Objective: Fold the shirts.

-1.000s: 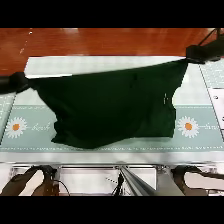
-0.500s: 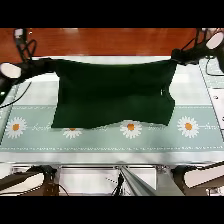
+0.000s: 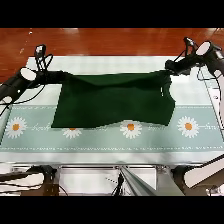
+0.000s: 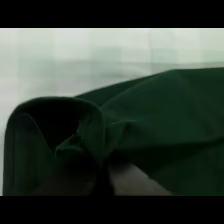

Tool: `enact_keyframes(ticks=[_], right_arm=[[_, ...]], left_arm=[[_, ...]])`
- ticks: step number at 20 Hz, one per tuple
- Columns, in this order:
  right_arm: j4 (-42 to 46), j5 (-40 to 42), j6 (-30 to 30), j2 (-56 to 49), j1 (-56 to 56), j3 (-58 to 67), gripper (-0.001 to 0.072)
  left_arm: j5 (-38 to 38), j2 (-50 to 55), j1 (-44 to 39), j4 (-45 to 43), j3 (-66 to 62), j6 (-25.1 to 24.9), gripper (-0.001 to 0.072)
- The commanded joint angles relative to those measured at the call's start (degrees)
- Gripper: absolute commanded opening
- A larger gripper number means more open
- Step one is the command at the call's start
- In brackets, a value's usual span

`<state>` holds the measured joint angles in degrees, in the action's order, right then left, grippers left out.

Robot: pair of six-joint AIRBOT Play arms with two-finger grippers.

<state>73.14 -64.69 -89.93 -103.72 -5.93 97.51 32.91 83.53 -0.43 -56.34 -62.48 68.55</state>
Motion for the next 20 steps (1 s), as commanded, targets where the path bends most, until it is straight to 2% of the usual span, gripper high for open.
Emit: enact_keyframes(ticks=[1,2,3,6,8,9,10,12,13,14,15,17,20], right_arm=[[-1.01,-6.05,2.23,1.90,0.02,0.04,0.0281],[-0.50,-7.89,4.26,3.34,-0.09,0.04,0.0320],[1.07,-10.14,6.60,5.27,-0.39,0.04,0.0332],[14.01,-17.59,9.64,11.28,-1.57,0.02,0.0332],[16.90,-21.22,8.33,14.10,-5.03,0.00,0.0350],[16.22,-23.61,8.31,14.93,-7.28,-0.39,0.0459],[13.86,-24.72,8.31,15.78,-9.90,-1.97,0.0510],[6.51,-25.29,9.03,17.49,-15.13,-7.82,0.0541],[2.80,-24.79,10.01,18.27,-17.27,-11.34,0.0541],[-1.03,-24.17,11.37,18.93,-19.26,-14.95,0.0541],[-3.87,-23.71,12.50,19.21,-20.63,-17.75,0.0541],[-7.39,-23.23,14.19,19.19,-21.88,-21.35,0.0541],[-7.76,-21.35,14.47,19.19,-21.70,-22.53,0.0540]], left_arm=[[9.38,0.24,1.36,-0.28,-2.93,1.75,0.0306],[13.79,0.24,2.56,-1.14,-5.20,1.77,0.0399],[19.43,0.24,4.22,-2.80,-8.04,1.79,0.0462],[39.30,0.22,11.30,-9.20,-17.53,1.84,0.0472],[48.74,-0.66,17.18,-9.64,-19.71,2.69,0.0471],[52.22,-1.53,20.15,-9.57,-18.93,3.30,0.0471],[54.51,-2.58,22.69,-9.22,-17.05,3.19,0.0471],[56.08,-5.35,27.32,-8.61,-10.14,3.10,0.0472],[56.11,-6.67,29.35,-7.85,-5.60,3.10,0.0525],[56.30,-7.28,30.73,-7.82,-1.46,3.17,0.0685],[56.30,-7.32,31.91,-7.76,2.47,3.28,0.0718],[55.12,-7.08,32.54,-7.76,8.07,2.49,0.0718],[50.51,-6.80,31.87,-7.74,12.92,1.99,0.0718]])
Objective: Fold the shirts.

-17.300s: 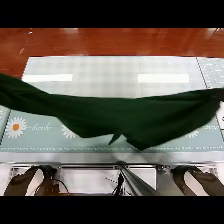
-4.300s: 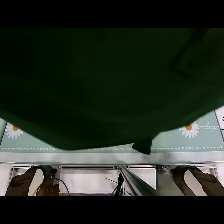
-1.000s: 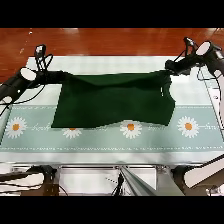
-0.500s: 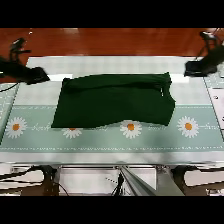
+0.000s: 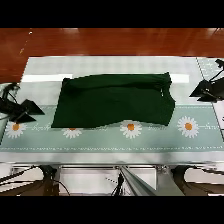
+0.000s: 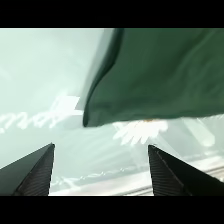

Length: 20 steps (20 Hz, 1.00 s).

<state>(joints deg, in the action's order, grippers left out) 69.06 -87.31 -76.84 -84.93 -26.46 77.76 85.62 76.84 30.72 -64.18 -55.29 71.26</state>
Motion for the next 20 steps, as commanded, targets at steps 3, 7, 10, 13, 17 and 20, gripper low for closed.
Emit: enact_keyframes(ticks=[3,7,10,13,17,20], right_arm=[[-4.04,2.34,1.55,0.39,-1.18,-2.78,0.0540],[-4.04,1.73,1.51,0.39,-1.18,-2.78,0.0540],[-4.04,1.38,1.49,0.39,-1.18,-2.78,0.0539],[-4.02,1.38,1.27,0.39,-1.18,-2.78,0.0539],[0.42,-0.83,1.31,0.39,-1.25,-2.80,0.0539],[3.56,0.35,1.05,2.05,-3.13,-6.73,0.0538]], left_arm=[[-3.43,2.14,-1.16,0.13,7.28,-0.70,0.0718],[-8.17,5.70,-6.91,3.08,7.34,-0.66,0.0715],[-13.57,7.63,-12.41,7.06,7.32,-0.74,0.0566],[-14.05,10.56,-17.25,7.04,7.32,-0.70,0.0481],[-12.04,11.91,-17.73,7.02,7.32,-0.72,0.0027],[-9.75,11.80,-15.39,7.02,7.32,-0.83,0.0028]])
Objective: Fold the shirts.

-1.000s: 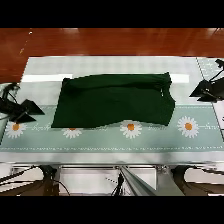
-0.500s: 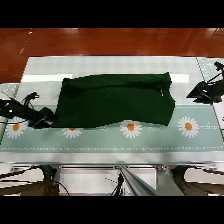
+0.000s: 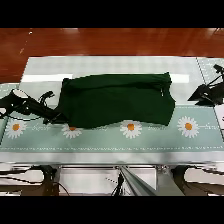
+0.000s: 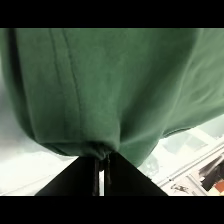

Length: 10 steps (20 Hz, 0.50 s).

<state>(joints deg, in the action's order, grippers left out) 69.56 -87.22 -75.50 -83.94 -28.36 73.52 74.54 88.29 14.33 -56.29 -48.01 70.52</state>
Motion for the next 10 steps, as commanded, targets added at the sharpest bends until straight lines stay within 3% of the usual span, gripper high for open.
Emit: enact_keyframes(ticks=[1,5,10], right_arm=[[2.10,0.90,-0.26,2.12,-2.32,-5.29,0.0539],[-6.12,3.28,3.32,4.04,-2.69,-16.81,0.0545],[-15.32,12.94,5.09,4.04,2.51,-27.15,0.0542]], left_arm=[[1.84,0.20,1.86,-0.85,0.04,-0.66,0.0028],[2.58,-0.02,4.00,-0.83,0.04,-0.87,0.0027],[3.91,-0.42,3.93,-0.15,-0.04,-2.99,0.0027]])
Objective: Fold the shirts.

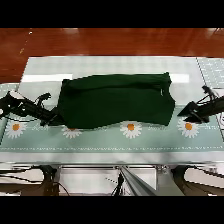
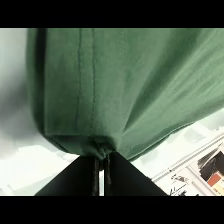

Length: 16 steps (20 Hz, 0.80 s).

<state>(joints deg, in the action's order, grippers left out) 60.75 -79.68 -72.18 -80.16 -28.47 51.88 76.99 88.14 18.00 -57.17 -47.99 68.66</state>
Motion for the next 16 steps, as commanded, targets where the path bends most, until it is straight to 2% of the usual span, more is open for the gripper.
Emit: enact_keyframes(ticks=[1,6,7,9,10,11,16], right_arm=[[-7.10,7.06,1.81,0.26,4.70,-6.67,0.0541],[-5.46,14.32,-2.84,0.20,12.48,-8.92,0.0535],[-6.38,14.80,-3.06,0.22,13.20,-8.90,0.0480],[-9.84,14.49,-2.89,0.22,13.44,-8.87,0.0169],[-11.47,13.14,-1.86,0.24,13.40,-8.44,0.0058],[-11.85,11.50,-0.52,0.55,13.40,-7.48,0.0030],[-11.80,5.64,4.42,12.33,13.40,5.07,0.0030]], left_arm=[[1.46,-0.33,0.28,0.72,-0.28,-1.14,0.0027],[1.40,-0.46,0.28,3.26,-2.93,-2.05,0.0027],[1.11,-0.46,0.28,3.93,-3.63,-2.03,0.0027],[0.61,-0.57,0.31,5.25,-5.38,-2.03,0.0027],[0.63,-0.57,0.31,5.75,-6.47,-2.03,0.0027],[0.63,-0.81,0.31,6.45,-7.82,-2.01,0.0027],[0.61,-10.36,0.33,12.26,-18.91,-3.76,0.0026]])
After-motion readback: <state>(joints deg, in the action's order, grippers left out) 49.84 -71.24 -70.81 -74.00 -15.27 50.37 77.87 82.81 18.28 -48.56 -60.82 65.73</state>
